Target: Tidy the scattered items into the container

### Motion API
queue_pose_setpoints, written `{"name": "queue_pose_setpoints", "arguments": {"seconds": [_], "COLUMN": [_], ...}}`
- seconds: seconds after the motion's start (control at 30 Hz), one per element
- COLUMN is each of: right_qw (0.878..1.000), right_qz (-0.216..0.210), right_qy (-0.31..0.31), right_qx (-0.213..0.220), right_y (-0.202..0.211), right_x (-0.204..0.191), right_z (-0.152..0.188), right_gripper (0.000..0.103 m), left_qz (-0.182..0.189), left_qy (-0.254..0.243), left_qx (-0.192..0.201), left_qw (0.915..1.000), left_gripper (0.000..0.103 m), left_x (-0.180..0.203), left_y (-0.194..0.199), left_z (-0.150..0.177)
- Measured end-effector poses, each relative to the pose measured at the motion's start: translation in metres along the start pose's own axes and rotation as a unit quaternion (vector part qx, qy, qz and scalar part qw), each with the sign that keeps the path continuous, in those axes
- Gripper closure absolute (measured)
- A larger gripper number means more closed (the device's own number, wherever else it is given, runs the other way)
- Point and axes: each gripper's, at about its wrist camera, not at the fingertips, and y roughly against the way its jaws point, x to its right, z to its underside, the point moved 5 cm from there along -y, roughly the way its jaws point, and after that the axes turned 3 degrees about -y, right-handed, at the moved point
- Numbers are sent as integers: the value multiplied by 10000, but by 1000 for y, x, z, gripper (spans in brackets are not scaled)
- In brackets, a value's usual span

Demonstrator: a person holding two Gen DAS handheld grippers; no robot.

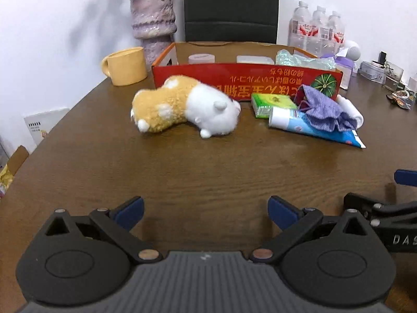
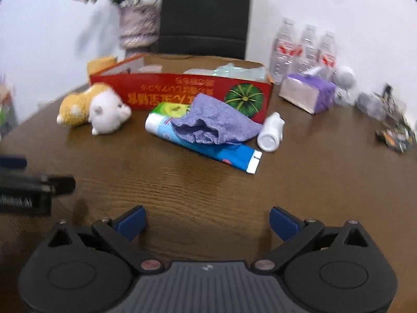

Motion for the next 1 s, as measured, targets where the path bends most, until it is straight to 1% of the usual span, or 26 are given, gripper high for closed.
{"name": "queue_pose_setpoints", "arguments": {"seconds": [0.07,0.13,0.2,0.33,1.0], "right_qw": [9998,9997,9995,9994,9994], "right_qz": [17,68,100,123,113], "right_qy": [-190,-247,-302,-313,-331], "right_qx": [-8,-8,-17,-24,-19], "right_y": [1,1,1,0,-5], "right_x": [1,0,-1,-2,-6], "right_z": [2,3,3,4,4], "right_gripper": [0,0,0,0,0], "left_qz": [-22,-91,-66,32,50], "left_qy": [24,-20,-44,118,122], "left_qx": [38,132,195,149,137], "left_qw": [10000,9999,9998,9998,9998], "left_gripper": [0,0,0,0,0], "left_x": [2,5,6,3,3], "left_y": [0,2,2,1,1], "left_z": [3,6,7,8,10]}}
